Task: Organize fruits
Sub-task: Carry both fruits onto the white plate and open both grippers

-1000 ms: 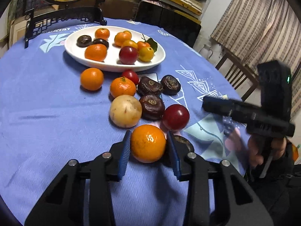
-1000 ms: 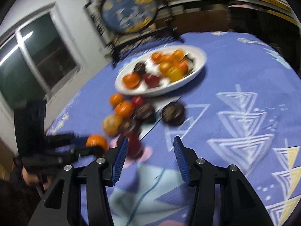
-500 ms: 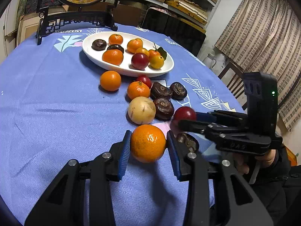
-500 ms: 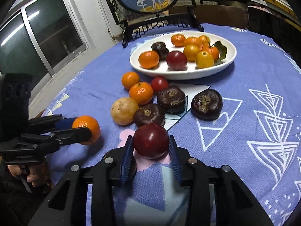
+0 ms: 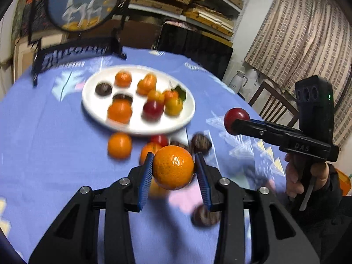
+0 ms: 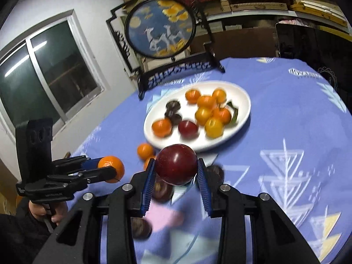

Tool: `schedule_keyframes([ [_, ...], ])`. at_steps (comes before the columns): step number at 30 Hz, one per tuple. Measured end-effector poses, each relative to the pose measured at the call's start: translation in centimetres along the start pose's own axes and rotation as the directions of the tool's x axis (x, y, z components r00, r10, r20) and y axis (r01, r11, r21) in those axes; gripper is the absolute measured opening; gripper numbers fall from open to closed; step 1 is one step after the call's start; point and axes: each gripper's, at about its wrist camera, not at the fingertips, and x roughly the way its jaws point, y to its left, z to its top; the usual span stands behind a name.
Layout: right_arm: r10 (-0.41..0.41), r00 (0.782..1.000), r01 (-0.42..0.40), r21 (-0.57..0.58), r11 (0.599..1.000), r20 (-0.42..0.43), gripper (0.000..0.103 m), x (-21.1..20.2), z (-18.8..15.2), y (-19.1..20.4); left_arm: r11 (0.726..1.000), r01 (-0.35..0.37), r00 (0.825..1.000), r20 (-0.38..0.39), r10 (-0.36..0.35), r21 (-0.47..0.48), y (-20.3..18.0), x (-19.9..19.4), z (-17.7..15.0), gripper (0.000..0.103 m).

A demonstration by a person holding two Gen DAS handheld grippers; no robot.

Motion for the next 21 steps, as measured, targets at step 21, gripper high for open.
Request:
schedule_keyframes([
  [21,-0.072,0.991,0.091,0.176,0.980,-0.112,0.038,6.2,4.1,-2.8,0.999,-0.019,1.000,-0.014,0.019,-0.050,5.3,7.9,6.3,0.068],
])
